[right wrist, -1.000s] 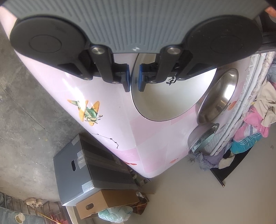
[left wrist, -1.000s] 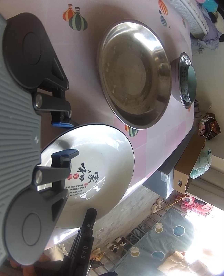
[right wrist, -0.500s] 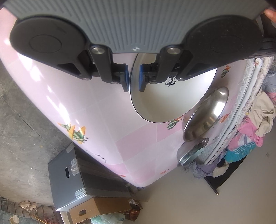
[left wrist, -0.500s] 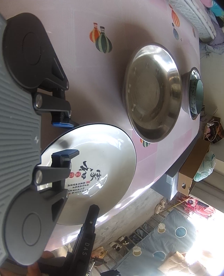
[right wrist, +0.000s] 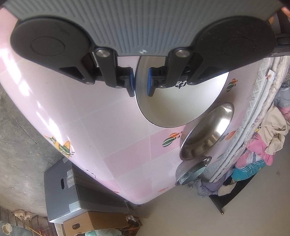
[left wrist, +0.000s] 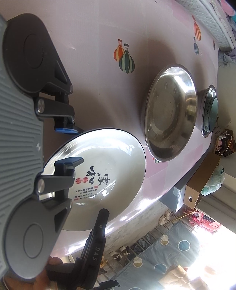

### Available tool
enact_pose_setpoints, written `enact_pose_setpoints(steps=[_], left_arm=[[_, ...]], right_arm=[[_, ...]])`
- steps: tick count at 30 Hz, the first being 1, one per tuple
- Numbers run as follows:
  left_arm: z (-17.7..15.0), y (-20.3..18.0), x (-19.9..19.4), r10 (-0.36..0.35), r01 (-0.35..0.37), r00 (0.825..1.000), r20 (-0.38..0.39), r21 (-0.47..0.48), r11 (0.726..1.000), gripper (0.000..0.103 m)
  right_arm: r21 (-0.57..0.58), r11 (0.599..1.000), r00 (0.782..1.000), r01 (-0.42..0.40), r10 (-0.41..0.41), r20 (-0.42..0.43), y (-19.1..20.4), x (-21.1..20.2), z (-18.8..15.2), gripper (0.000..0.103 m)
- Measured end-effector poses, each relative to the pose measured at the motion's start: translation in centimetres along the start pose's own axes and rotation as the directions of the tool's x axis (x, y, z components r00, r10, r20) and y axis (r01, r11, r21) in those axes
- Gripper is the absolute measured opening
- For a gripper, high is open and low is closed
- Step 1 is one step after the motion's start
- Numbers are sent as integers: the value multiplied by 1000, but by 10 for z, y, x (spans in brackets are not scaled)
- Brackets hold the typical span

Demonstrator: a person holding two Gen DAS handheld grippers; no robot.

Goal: Organize plates and bowls
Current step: 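Lift the white plate with both grippers, tilting it up on edge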

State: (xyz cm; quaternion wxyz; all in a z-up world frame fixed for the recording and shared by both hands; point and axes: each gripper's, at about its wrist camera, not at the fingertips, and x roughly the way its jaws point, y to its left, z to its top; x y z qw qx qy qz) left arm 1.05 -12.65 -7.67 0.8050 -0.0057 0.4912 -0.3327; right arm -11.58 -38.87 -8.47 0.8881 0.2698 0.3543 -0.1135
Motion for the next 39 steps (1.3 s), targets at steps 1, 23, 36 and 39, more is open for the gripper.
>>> enact_pose_setpoints(steps=[1, 23, 36, 39], left_arm=[[0, 1, 0, -5, 5, 1000, 1, -2, 1000, 27], [8, -11, 10, 98, -102, 994, 56, 73, 992, 28], [13, -11, 15, 124, -128, 991, 45, 86, 988, 34], [14, -12, 17, 130, -135, 990, 53, 87, 987, 35]], right_arm=[[-1, 1000, 1000, -1, 1, 0, 0, 1, 0, 14], [-41, 999, 1000, 5, -4, 12, 2, 3, -5, 14], [-66, 998, 1000, -6, 7, 10, 7, 9, -5, 14], [-61, 998, 1000, -10, 10, 10, 7, 9, -5, 14]])
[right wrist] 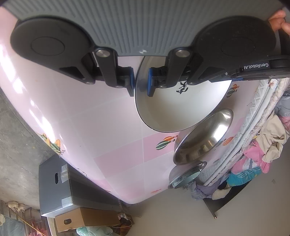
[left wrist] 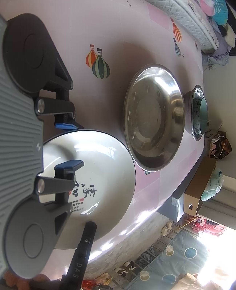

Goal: Organize plates and bowls
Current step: 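Lift the white plate with both grippers, tilting it up on edge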

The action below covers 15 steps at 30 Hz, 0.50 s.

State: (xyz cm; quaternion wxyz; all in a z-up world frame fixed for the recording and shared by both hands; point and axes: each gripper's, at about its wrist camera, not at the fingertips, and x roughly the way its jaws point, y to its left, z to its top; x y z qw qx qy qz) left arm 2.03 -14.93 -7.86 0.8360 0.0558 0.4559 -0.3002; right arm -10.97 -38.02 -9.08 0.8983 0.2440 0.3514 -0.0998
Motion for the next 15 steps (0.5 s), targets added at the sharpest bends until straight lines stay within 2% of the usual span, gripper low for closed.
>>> enact_pose_setpoints(steps=[9, 15], left_arm=[[-3, -3, -4, 10, -10, 1000, 1, 7, 1000, 33], [-1, -7, 0, 15, -15, 1000, -4, 26, 1000, 40]], right_arm=[[-1, 1000, 1000, 6, -6, 0, 1, -1, 0, 15], [-8, 1000, 1000, 8, -8, 6, 1, 1, -1, 16]])
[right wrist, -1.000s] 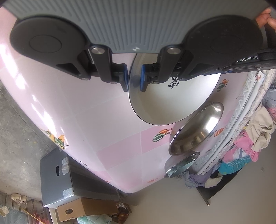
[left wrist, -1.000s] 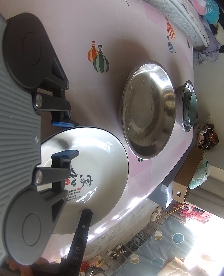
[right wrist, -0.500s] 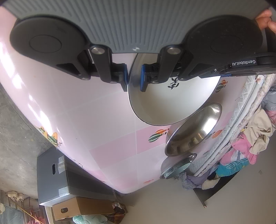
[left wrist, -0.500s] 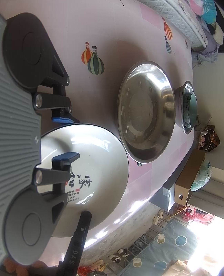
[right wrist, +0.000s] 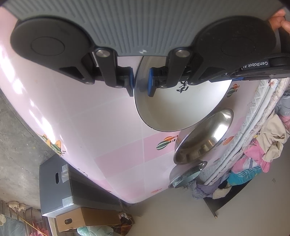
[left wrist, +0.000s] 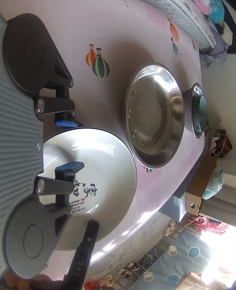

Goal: Organize plates and bowls
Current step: 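Lift the white plate with both grippers, tilting it up on edge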

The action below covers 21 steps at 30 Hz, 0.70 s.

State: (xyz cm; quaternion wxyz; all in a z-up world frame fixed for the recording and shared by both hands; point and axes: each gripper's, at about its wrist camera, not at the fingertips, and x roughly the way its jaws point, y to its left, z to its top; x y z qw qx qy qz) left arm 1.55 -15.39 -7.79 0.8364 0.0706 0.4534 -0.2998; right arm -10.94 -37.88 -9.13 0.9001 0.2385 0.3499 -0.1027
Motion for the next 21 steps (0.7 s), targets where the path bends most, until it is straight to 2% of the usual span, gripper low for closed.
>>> enact_pose_setpoints(steps=[11, 21], left_arm=[[1, -6, -1, 44, -44, 999, -4, -6, 999, 41], [1, -5, -3, 54, -54, 999, -6, -14, 998, 39]], right_arm=[[-18, 1000, 1000, 14, -13, 17, 3, 1, -4, 18], [-34, 999, 999, 26, -26, 22, 9, -1, -4, 18]])
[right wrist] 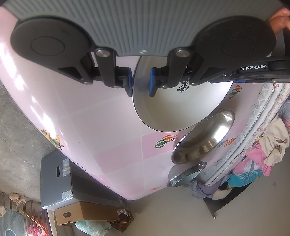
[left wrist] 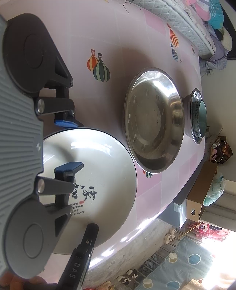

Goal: Organize plates and bowls
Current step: 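Lift the white plate with both grippers, tilting it up on edge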

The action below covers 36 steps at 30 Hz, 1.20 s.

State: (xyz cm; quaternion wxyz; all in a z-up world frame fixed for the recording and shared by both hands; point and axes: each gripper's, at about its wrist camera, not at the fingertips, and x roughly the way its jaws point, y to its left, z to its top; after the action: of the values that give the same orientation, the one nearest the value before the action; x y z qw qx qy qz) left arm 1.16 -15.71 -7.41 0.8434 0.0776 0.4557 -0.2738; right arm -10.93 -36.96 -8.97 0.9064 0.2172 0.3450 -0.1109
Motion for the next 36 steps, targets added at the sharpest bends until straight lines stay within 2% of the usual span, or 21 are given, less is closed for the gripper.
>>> enact_pose_setpoints(steps=[36], left_arm=[[1, -5, -8, -11, 11, 1000, 17, -9, 1000, 39]], right_arm=[[-3, 1000, 1000, 10, -10, 16, -1, -9, 4, 18]])
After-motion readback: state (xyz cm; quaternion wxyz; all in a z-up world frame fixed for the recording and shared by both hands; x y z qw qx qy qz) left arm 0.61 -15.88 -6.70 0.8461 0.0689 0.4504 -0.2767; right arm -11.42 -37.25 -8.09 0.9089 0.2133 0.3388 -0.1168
